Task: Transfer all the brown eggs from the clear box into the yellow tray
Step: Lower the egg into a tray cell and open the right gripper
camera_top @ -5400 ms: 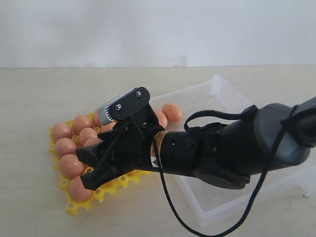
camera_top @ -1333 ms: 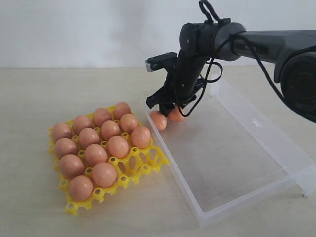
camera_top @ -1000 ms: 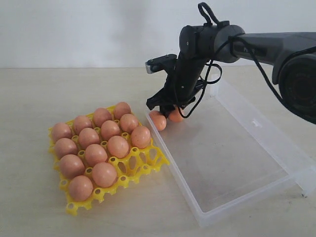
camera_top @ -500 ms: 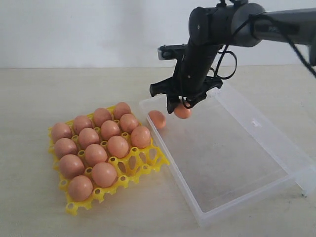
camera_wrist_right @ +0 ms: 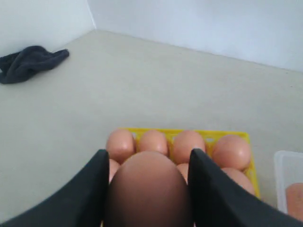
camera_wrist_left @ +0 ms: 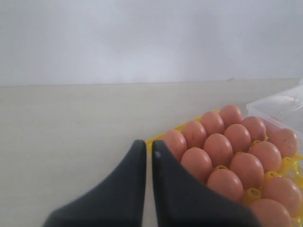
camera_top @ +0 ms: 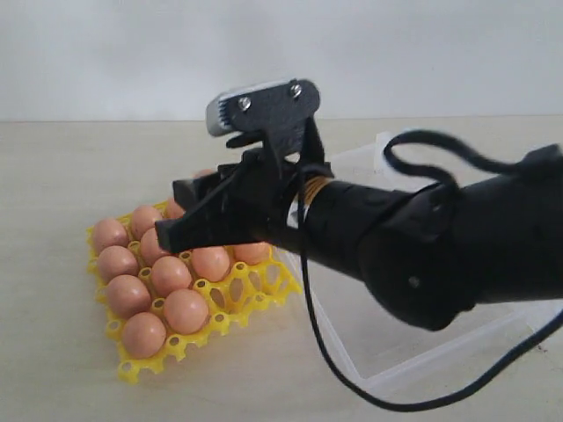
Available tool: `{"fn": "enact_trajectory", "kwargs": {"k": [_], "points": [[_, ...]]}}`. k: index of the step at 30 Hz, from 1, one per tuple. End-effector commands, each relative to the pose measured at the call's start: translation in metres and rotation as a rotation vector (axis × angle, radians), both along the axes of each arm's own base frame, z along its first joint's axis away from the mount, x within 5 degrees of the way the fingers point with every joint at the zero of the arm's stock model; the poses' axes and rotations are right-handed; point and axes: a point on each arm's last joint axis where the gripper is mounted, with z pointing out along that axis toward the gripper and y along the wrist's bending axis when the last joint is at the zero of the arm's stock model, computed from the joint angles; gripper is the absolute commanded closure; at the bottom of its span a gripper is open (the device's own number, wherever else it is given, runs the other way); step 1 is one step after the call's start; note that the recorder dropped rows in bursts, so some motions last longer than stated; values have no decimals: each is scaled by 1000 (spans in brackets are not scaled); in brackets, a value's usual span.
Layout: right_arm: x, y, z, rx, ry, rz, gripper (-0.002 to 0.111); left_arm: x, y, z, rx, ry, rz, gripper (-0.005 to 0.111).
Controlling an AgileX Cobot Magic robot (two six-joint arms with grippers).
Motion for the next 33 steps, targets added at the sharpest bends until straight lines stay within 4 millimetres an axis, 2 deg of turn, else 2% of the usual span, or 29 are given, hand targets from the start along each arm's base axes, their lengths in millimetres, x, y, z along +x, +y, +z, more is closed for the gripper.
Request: {"fn": "enact_trajectory", "kwargs": {"k": [1, 5, 16, 25, 30, 33], "points": [[6, 10, -35, 87, 76, -16, 108, 0, 0, 0, -4, -7, 2, 103], [4, 17, -53, 163, 197, 37, 108, 0, 0, 0, -4, -7, 2, 103], [5, 12, -77, -5, 229, 61, 108, 0, 0, 0, -4, -7, 2, 103], [8, 10, -82, -107, 141, 74, 108, 0, 0, 0, -4, -7, 2, 103], [9, 10, -91, -131, 148, 80, 108, 0, 0, 0, -4, -7, 2, 103], [9, 11, -91, -126, 143, 80, 102, 0, 0, 0, -4, -7, 2, 103]]}}
